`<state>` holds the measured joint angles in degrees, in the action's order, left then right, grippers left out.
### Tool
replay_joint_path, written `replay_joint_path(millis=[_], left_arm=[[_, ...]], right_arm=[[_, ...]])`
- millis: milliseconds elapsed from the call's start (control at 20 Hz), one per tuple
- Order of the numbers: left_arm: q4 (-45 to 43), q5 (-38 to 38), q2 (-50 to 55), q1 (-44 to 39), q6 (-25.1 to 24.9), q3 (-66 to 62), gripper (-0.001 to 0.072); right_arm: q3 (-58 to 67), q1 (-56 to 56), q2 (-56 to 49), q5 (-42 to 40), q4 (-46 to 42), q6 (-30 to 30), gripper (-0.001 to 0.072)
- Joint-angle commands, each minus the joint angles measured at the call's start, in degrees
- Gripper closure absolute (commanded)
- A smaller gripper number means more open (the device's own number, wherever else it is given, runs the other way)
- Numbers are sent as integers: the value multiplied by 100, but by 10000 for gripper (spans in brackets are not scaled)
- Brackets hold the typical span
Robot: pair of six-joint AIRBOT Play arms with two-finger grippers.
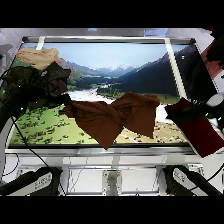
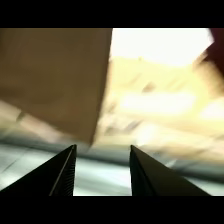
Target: Fold the shirts.
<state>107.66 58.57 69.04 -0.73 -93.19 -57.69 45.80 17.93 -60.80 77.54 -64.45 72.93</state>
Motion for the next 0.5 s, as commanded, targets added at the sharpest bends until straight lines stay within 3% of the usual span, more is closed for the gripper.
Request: replay_joint_path(millis=[0, 300, 450], left_arm=[[31, 186, 0, 0, -7, -22, 2], [33, 177, 0, 0, -24, -22, 2], [33, 179, 0, 0, -24, -22, 1]], right_arm=[[-1515, 20, 131, 120, 1377, -33, 316], [-2684, 20, 129, -852, 2796, 413, 313], [-2870, 20, 129, -1467, 2946, 774, 313]])
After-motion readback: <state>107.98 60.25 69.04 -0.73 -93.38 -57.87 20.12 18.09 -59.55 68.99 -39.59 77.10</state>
